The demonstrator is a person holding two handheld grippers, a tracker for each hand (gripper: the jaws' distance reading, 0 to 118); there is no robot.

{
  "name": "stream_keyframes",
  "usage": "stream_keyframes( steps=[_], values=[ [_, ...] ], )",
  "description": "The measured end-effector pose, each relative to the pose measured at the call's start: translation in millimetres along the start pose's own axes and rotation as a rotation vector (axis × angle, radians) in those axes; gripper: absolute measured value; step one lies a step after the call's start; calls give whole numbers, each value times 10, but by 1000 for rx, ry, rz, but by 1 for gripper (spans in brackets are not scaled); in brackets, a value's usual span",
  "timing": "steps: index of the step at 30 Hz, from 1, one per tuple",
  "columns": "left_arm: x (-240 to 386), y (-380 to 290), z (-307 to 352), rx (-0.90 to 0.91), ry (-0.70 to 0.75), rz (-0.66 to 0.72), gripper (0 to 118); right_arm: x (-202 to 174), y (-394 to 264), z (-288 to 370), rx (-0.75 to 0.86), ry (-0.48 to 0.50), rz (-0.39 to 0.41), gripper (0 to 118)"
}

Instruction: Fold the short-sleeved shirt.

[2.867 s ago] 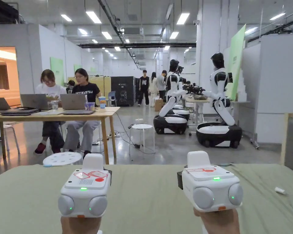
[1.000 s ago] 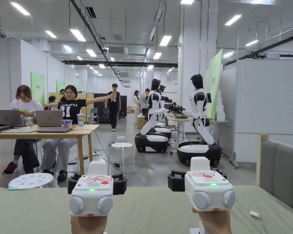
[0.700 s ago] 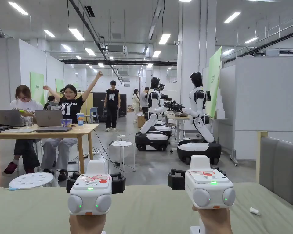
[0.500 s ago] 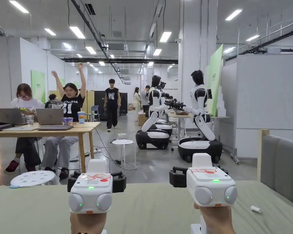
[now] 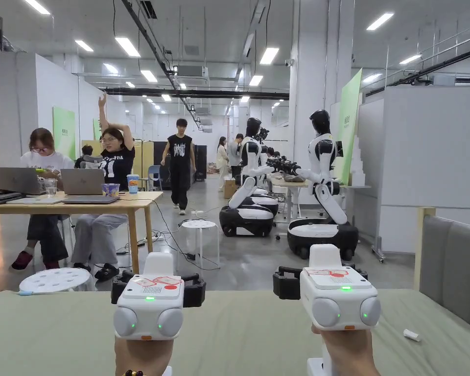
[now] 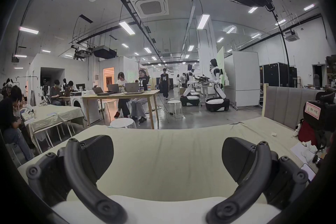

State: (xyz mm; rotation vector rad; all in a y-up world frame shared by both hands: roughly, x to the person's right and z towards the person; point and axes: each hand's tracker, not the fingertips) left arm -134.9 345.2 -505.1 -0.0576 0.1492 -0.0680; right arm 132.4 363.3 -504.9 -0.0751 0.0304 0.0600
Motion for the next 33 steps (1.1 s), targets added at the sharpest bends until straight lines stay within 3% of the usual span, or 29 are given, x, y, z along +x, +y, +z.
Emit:
stream_keyframes(
  steps=[8,13,17,22,26,33],
  values=[
    [13,-11,1,-1,-2,-6,118,-22,-14,-16,-4,-36,10,118],
    [-17,-15,-4,-1,2,-14,118,60,1,-20,-19,-43,-62,118],
    [-42,-22,11,-9,5,-11,118,90,11,10,-17,3,-105,118],
    [-66,-21,-2,-10,10,-17,118,30,35,16,-29,8,-64,118],
    [-89,-19,10,-5,10,-23,118,-40,93,83,-42,-91,-67,118],
    [-139,-39,-21,-13,20,-11,118,-34,72,105,-41,-39,-47,118]
  ],
)
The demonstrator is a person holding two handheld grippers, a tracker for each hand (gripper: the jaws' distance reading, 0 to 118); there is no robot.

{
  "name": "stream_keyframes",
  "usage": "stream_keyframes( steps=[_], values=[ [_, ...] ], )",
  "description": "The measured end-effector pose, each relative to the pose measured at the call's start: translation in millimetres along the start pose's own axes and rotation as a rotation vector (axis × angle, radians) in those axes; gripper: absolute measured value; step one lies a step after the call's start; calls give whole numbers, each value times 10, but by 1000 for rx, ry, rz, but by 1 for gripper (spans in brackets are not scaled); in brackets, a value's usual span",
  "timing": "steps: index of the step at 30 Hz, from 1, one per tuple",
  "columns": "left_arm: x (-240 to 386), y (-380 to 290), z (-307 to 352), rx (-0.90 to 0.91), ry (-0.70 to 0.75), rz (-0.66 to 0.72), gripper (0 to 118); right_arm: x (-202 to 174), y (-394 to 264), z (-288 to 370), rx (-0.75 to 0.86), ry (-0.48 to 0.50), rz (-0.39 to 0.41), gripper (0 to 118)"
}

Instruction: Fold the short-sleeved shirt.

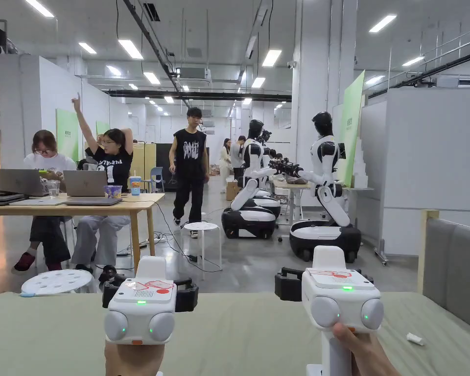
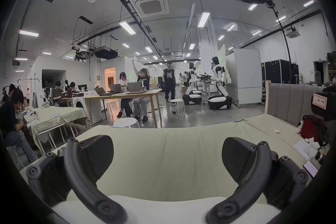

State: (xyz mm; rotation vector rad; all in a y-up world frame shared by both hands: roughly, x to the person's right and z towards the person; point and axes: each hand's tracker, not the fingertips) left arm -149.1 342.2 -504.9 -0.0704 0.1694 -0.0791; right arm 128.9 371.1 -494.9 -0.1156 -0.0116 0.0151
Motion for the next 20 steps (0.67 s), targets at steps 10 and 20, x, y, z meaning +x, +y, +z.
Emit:
stream_keyframes(
  steps=[10,20],
  values=[
    [6,-50,-16,-12,1,-11,118,-54,-39,-6,-4,-10,23,118],
    [2,-20,-5,-3,8,-10,118,-30,-28,-24,-45,-57,-28,118]
  ],
)
